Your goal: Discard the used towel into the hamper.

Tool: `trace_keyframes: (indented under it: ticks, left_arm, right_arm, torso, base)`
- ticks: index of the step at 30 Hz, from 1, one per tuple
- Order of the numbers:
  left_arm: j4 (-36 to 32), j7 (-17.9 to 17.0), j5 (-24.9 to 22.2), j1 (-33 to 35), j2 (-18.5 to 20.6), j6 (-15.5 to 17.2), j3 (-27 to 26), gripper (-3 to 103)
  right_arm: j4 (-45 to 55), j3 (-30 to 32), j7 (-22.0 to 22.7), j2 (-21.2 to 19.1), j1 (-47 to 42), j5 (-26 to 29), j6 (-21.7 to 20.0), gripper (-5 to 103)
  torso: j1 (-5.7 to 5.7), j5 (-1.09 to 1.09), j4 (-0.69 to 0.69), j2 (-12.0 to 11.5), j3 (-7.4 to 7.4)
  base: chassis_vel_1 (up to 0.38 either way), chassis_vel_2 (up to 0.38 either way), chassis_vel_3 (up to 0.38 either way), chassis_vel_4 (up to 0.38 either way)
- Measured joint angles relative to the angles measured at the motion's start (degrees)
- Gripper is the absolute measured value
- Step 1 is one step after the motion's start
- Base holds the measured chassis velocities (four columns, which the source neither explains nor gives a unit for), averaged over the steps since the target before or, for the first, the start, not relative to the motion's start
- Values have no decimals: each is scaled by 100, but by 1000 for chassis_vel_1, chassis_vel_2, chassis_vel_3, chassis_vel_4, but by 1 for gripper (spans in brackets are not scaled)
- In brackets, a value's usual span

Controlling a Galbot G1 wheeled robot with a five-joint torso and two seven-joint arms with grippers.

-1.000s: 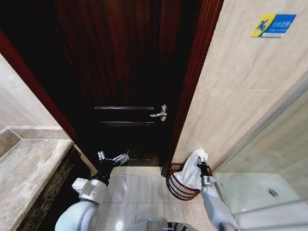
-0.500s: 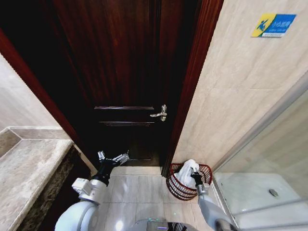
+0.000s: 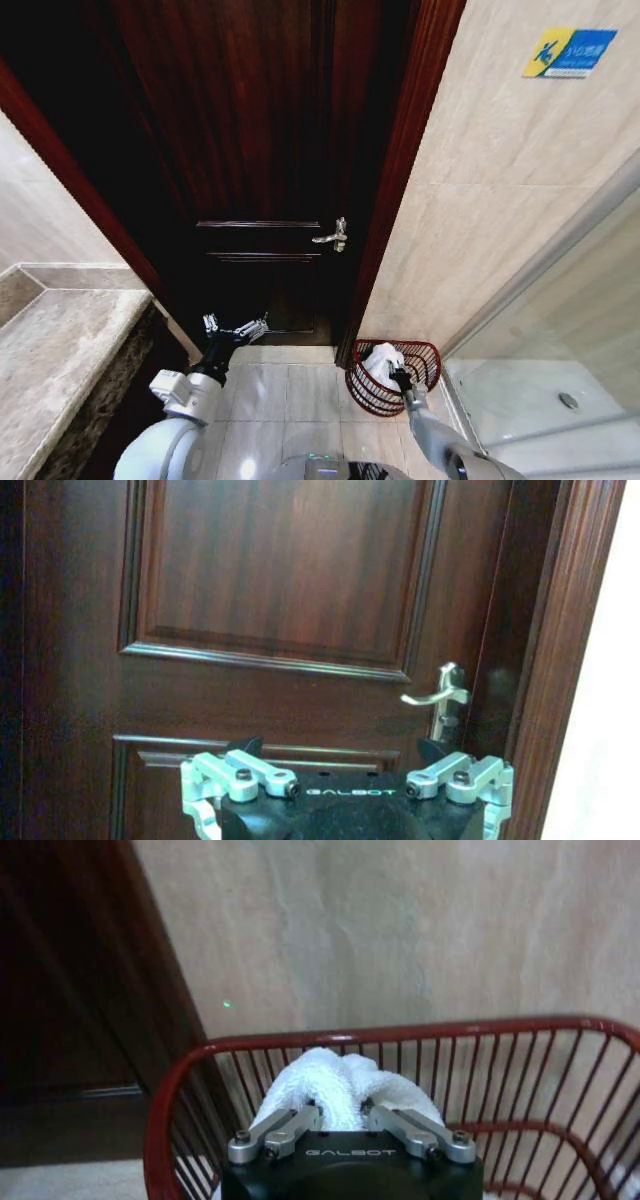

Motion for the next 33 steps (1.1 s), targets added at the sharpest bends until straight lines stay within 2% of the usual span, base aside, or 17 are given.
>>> trace_keyframes:
  ticks: [4, 7, 8, 10, 11, 13, 16, 18, 20, 22, 25, 26, 27, 28, 30, 32, 33]
  left_arm:
    - [0, 0, 0, 0, 0, 0, 0, 100]
    - [0, 0, 0, 0, 0, 0, 0, 100]
    - [0, 0, 0, 0, 0, 0, 0, 100]
    - [0, 0, 0, 0, 0, 0, 0, 100]
    - [0, 0, 0, 0, 0, 0, 0, 100]
    - [0, 0, 0, 0, 0, 0, 0, 100]
    - [0, 0, 0, 0, 0, 0, 0, 100]
    - [0, 0, 0, 0, 0, 0, 0, 100]
    - [0, 0, 0, 0, 0, 0, 0, 100]
    - [0, 0, 0, 0, 0, 0, 0, 100]
    - [0, 0, 0, 0, 0, 0, 0, 100]
    - [0, 0, 0, 0, 0, 0, 0, 100]
    - [0, 0, 0, 0, 0, 0, 0, 100]
    - [0, 0, 0, 0, 0, 0, 0, 100]
    - [0, 0, 0, 0, 0, 0, 0, 100]
    - [0, 0, 0, 0, 0, 0, 0, 100]
    - [0, 0, 0, 0, 0, 0, 0, 100]
  right_arm:
    - [-74, 3, -32, -8, 120, 96, -243, 11]
    - [-230, 3, -19, -50, 299, 95, -729, 11]
    - [-230, 3, -19, -50, 299, 95, -729, 11]
    - [-239, 3, 38, -67, 330, 78, -1067, 11]
    - [-239, 3, 38, -67, 330, 78, -1067, 11]
    - [-251, -5, 200, -90, 370, -115, -1249, 11]
    - [-246, -8, 469, -93, 414, -339, -1287, 11]
    - [-245, -9, 831, -77, 510, -610, -1417, 8]
    - [-246, -11, 993, -68, 551, -761, -1504, 12]
    - [-245, -6, 1114, -55, 624, -835, -1604, 22]
    - [-224, 0, 1152, -33, 701, -662, -1623, 33]
    - [-204, 1, 1192, -24, 731, -602, -1635, 33]
    - [-178, 1, 1233, -18, 761, -566, -1630, 38]
    - [-178, 1, 1233, -18, 761, -566, -1630, 38]
    - [-49, -8, 1234, -19, 736, -554, -1503, 49]
    - [116, -35, 1253, -75, 645, -763, -1613, 60]
    - [116, -35, 1253, -75, 645, -763, -1613, 60]
  torso:
    - [0, 1, 1, 0, 0]
    - [0, 0, 1, 0, 0]
    - [0, 0, 1, 0, 0]
    - [0, 1, 1, 0, 0]
    - [0, 1, 1, 0, 0]
    - [0, 1, 1, 0, 0]
    - [0, 1, 0, 0, 0]
    - [0, 1, 1, 0, 0]
    - [0, 0, 1, 0, 0]
    - [0, 1, 1, 0, 0]
    - [0, 1, 0, 0, 0]
    - [0, 1, 1, 0, 0]
    - [0, 1, 1, 0, 0]
    - [0, 1, 1, 0, 0]
    - [0, 1, 1, 0, 0]
    - [0, 2, 2, 0, 0]
    - [0, 2, 2, 0, 0]
  base:
    - [0, 0, 0, 0]
    - [0, 0, 0, 0]
    - [0, 0, 0, 0]
    - [0, 0, 0, 0]
    - [0, 0, 0, 0]
    - [0, 0, 0, 0]
    - [0, 0, 0, 0]
    - [0, 0, 0, 0]
    - [0, 0, 0, 0]
    - [0, 0, 0, 0]
    - [0, 0, 0, 0]
    - [0, 0, 0, 0]
    - [0, 0, 0, 0]
    - [0, 0, 0, 0]
    - [0, 0, 0, 0]
    - [0, 0, 0, 0]
    - [0, 0, 0, 0]
